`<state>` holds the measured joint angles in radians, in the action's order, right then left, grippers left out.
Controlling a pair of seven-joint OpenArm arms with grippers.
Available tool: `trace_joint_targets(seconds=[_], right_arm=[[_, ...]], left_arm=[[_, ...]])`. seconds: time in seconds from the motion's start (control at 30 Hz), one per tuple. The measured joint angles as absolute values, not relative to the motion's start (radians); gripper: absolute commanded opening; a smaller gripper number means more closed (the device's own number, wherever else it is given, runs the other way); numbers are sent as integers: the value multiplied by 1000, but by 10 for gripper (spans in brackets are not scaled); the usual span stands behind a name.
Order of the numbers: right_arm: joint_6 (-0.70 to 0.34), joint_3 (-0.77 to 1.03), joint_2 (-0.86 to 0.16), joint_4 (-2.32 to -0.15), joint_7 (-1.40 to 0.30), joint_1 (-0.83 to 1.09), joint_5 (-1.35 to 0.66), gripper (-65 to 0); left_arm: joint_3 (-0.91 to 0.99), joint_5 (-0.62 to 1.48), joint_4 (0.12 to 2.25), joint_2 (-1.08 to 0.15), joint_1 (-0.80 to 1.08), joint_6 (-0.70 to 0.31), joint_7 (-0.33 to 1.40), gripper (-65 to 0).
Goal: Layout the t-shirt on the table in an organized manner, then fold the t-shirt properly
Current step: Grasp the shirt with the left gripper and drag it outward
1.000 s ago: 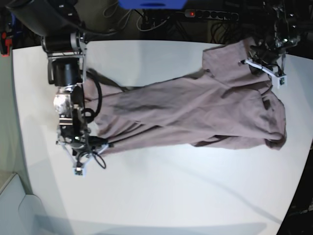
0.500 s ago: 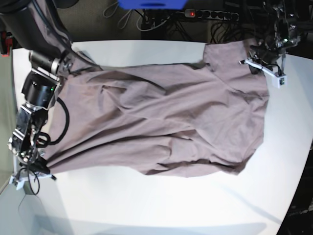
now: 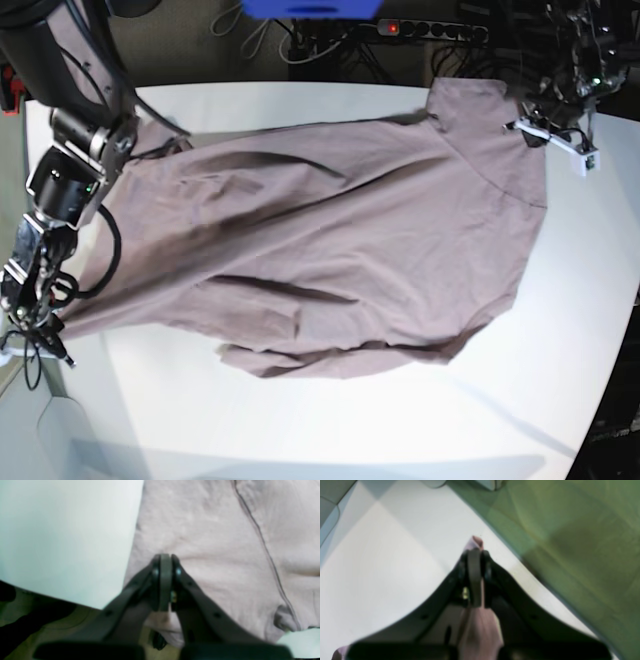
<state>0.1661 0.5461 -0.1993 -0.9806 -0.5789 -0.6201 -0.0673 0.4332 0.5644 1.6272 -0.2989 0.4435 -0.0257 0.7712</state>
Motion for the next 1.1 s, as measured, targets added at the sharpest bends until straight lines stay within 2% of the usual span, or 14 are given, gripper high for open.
trace_joint_targets(seconds=[0.2, 0.43, 0.6, 0.8, 0.9, 1.1], right_arm=[[245, 547, -199, -982, -580, -581, -67, -650], [248, 546, -204, -992, -635, -585, -70, -650], [245, 547, -208, -1141, -696, -538, -71, -650], [245, 543, -153, -1367, -808, -448, -75, -650], [245, 542, -134, -1437, -837, -401, -75, -650], [245, 545, -130, -1454, -904, -353, -75, -650]], left_arm=[[496, 537, 1686, -294, 460, -6, 812, -648], [582, 542, 1787, -296, 443, -6, 810, -648], [582, 538, 1883, -284, 427, -3, 810, -648], [458, 634, 1922, -161, 397, -5, 940, -648], [369, 643, 1924, -101, 381, -4, 935, -648], [26, 641, 1922, -59, 345, 4, 946, -648]])
